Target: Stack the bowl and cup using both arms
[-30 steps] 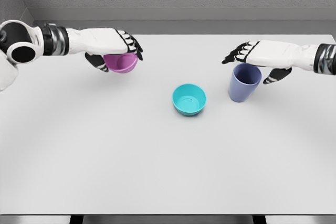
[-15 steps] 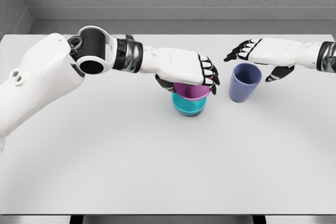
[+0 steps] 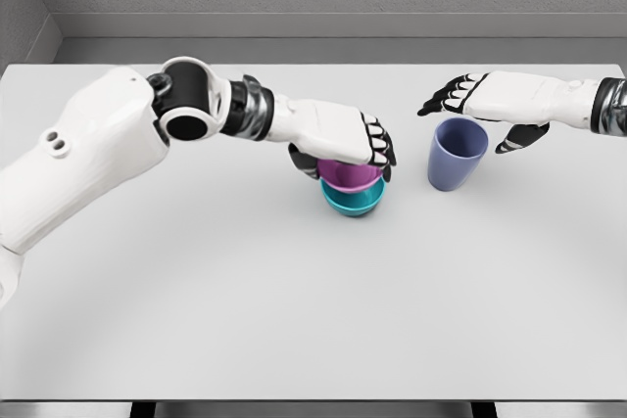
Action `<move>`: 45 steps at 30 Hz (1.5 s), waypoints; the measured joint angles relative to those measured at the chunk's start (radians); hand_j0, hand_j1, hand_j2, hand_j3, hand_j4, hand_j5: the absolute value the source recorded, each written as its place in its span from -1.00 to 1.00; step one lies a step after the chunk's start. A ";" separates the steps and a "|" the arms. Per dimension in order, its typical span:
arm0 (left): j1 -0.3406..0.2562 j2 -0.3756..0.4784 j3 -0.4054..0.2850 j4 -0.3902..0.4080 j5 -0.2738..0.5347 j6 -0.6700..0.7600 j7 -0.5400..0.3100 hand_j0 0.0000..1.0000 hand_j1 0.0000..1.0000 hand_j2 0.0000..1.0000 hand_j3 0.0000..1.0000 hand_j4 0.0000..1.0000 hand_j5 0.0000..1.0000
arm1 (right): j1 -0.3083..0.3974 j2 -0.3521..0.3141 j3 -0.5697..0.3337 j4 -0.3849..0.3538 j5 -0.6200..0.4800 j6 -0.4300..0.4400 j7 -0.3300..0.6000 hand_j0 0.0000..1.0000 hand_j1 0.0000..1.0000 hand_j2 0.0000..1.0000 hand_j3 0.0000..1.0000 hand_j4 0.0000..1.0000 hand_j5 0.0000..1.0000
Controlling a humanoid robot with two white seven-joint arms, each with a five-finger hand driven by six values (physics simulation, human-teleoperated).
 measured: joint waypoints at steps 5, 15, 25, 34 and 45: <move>-0.002 -0.017 -0.008 0.057 -0.002 0.000 0.001 0.50 0.50 0.50 0.50 0.50 0.50 | 0.000 0.000 0.000 0.000 0.000 0.000 0.000 1.00 1.00 1.00 1.00 1.00 1.00; 0.000 -0.045 -0.011 0.094 -0.001 0.000 0.002 0.52 0.52 0.52 0.52 0.52 0.52 | 0.000 -0.001 0.000 -0.003 0.000 0.000 0.000 1.00 1.00 1.00 1.00 1.00 1.00; 0.000 -0.071 -0.040 0.137 -0.001 0.000 0.002 0.53 0.53 0.53 0.53 0.53 0.53 | 0.003 -0.001 0.002 -0.003 0.000 0.000 0.000 1.00 1.00 1.00 1.00 1.00 1.00; -0.002 -0.076 -0.046 0.147 0.004 0.000 0.002 1.00 1.00 1.00 1.00 1.00 1.00 | 0.005 -0.001 0.012 -0.003 0.000 0.000 0.000 1.00 1.00 1.00 1.00 1.00 1.00; -0.003 -0.071 -0.045 0.145 0.015 0.001 0.002 1.00 1.00 1.00 1.00 1.00 1.00 | 0.008 0.004 0.027 0.006 0.000 0.000 0.000 1.00 1.00 1.00 1.00 1.00 1.00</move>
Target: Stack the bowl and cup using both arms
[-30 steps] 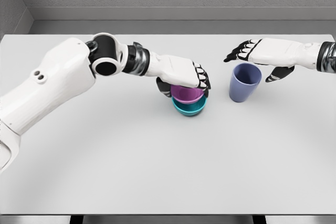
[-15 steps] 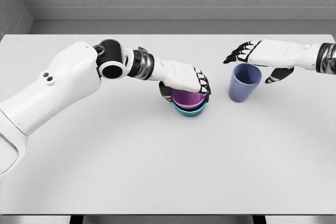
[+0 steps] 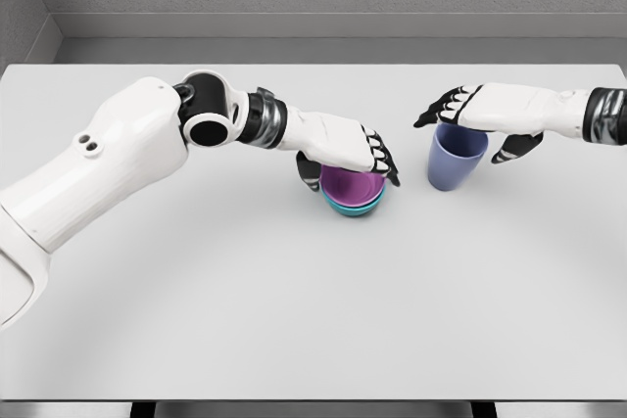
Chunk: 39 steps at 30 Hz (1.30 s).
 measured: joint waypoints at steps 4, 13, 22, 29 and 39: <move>-0.014 0.007 0.002 -0.007 0.017 0.000 0.001 1.00 1.00 1.00 1.00 1.00 1.00 | -0.002 0.004 0.007 0.007 0.000 0.000 0.000 1.00 1.00 1.00 1.00 1.00 1.00; -0.066 0.102 0.033 -0.015 0.132 0.000 0.005 1.00 1.00 1.00 1.00 1.00 1.00 | -0.005 0.014 0.024 0.030 0.004 0.000 0.000 1.00 1.00 1.00 1.00 1.00 1.00; 0.075 0.346 0.170 -0.004 0.169 -0.001 0.003 1.00 1.00 1.00 1.00 1.00 1.00 | -0.008 0.038 0.025 0.054 0.028 0.000 0.000 1.00 1.00 1.00 1.00 1.00 1.00; 0.161 0.365 0.263 -0.004 0.165 -0.001 -0.015 1.00 1.00 1.00 1.00 1.00 1.00 | -0.008 0.045 0.025 0.067 0.030 0.000 0.000 1.00 1.00 1.00 1.00 1.00 1.00; 0.169 0.373 0.335 0.001 0.149 0.000 -0.023 1.00 1.00 1.00 1.00 1.00 1.00 | -0.008 0.047 0.033 0.081 0.031 0.000 0.000 1.00 1.00 1.00 1.00 1.00 1.00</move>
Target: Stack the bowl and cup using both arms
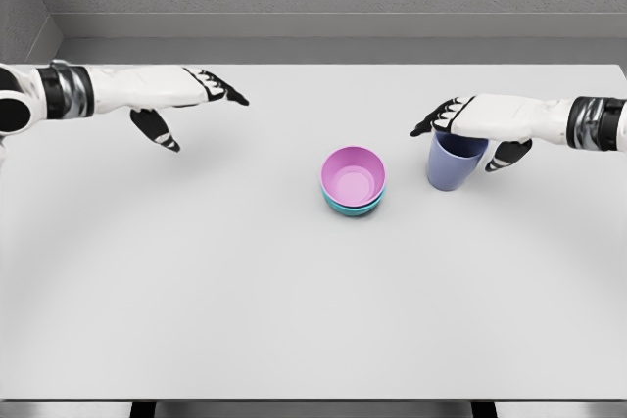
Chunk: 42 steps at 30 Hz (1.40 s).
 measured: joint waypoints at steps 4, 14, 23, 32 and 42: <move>0.002 -0.002 0.002 0.001 -0.006 0.000 0.000 1.00 1.00 1.00 1.00 1.00 1.00 | 0.000 0.003 0.004 0.010 0.003 0.000 0.000 0.78 0.78 0.78 0.78 0.78 0.78; 0.008 -0.005 0.003 0.001 -0.008 0.000 0.000 1.00 1.00 1.00 1.00 1.00 1.00 | 0.000 0.007 0.005 0.017 0.006 0.002 -0.001 0.66 0.66 0.66 0.66 0.66 0.66; 0.009 -0.004 0.003 0.000 -0.008 0.000 0.000 1.00 1.00 1.00 1.00 1.00 1.00 | 0.000 0.007 0.004 0.017 0.007 0.001 0.000 0.40 0.40 0.40 0.40 0.40 0.40; 0.009 -0.005 0.003 -0.001 -0.008 0.000 0.000 1.00 1.00 1.00 1.00 1.00 1.00 | 0.000 0.007 0.004 0.017 0.011 0.000 -0.002 0.34 0.34 0.34 0.34 0.34 0.34; 0.011 -0.004 0.003 -0.003 -0.008 0.000 0.000 1.00 1.00 1.00 1.00 1.00 1.00 | -0.003 0.005 0.001 0.016 0.010 0.000 -0.002 0.12 0.12 0.12 0.12 0.12 0.12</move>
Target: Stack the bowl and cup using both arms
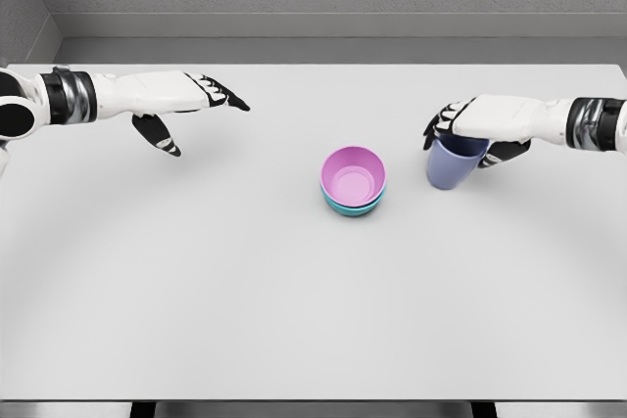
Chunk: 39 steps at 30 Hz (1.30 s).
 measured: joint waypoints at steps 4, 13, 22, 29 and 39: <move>0.000 0.001 0.000 -0.001 0.000 0.000 0.000 1.00 1.00 1.00 1.00 1.00 1.00 | -0.005 -0.004 -0.006 0.000 -0.005 0.000 0.001 0.12 0.12 0.12 0.12 0.12 0.12; 0.000 0.001 0.000 -0.002 0.000 0.000 0.000 1.00 1.00 1.00 1.00 1.00 1.00 | -0.015 -0.007 -0.032 0.000 -0.016 -0.001 0.001 0.09 0.09 0.09 0.09 0.09 0.09; 0.000 0.001 0.000 -0.003 0.000 0.000 0.000 1.00 1.00 1.00 1.00 1.00 1.00 | -0.018 -0.008 -0.093 -0.001 -0.019 -0.001 0.000 0.08 0.08 0.08 0.08 0.08 0.08; 0.005 0.001 0.001 -0.003 0.000 0.000 0.000 1.00 1.00 1.00 1.00 1.00 1.00 | -0.028 -0.006 -0.113 -0.014 -0.057 -0.002 -0.001 0.08 0.08 0.08 0.08 0.08 0.08; 0.005 0.002 0.002 -0.003 0.000 0.000 0.000 1.00 1.00 1.00 1.00 1.00 1.00 | -0.023 -0.013 -0.117 -0.173 -0.072 -0.002 0.000 0.03 0.03 0.03 0.03 0.03 0.03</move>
